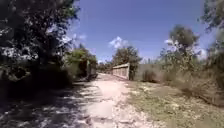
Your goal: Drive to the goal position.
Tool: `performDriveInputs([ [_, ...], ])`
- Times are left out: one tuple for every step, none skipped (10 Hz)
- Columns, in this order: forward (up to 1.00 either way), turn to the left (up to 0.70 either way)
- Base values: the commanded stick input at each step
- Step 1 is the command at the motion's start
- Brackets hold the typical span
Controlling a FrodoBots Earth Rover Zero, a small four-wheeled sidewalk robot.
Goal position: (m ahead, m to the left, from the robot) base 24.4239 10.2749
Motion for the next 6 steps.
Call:
performDriveInputs([
  [0.70, 0.00],
  [0.70, 0.00],
  [0.70, 0.00],
  [0.70, 0.00],
  [0.70, 0.00],
  [0.70, 0.00],
])
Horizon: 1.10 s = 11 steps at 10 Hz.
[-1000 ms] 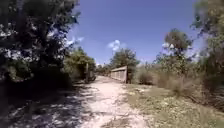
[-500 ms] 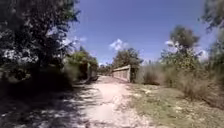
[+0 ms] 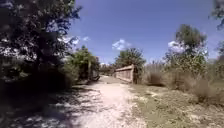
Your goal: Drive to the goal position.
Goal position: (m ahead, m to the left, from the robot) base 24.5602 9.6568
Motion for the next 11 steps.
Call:
performDriveInputs([
  [0.70, 0.00],
  [0.70, 0.00],
  [0.70, 0.00],
  [0.70, 0.00],
  [0.70, 0.00],
  [0.70, 0.00],
  [0.70, 0.00],
  [0.70, 0.00],
  [0.70, 0.00],
  [0.70, 0.00],
  [0.70, -0.20],
])
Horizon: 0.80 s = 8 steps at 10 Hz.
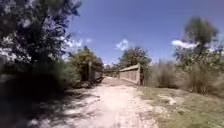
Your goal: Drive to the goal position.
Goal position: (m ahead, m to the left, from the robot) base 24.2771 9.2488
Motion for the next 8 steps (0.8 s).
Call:
performDriveInputs([
  [0.70, -0.34],
  [0.70, -0.35],
  [0.70, -0.30],
  [0.70, -0.07],
  [0.70, 0.00],
  [0.70, 0.00],
  [0.70, 0.00],
  [0.70, 0.00],
])
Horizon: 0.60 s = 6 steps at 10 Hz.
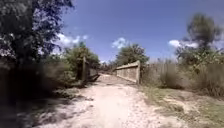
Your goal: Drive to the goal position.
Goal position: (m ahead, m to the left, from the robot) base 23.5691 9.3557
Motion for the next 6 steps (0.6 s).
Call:
performDriveInputs([
  [0.70, -0.01],
  [0.70, -0.12],
  [0.70, -0.35],
  [0.70, -0.35],
  [0.70, -0.07],
  [0.70, 0.00],
])
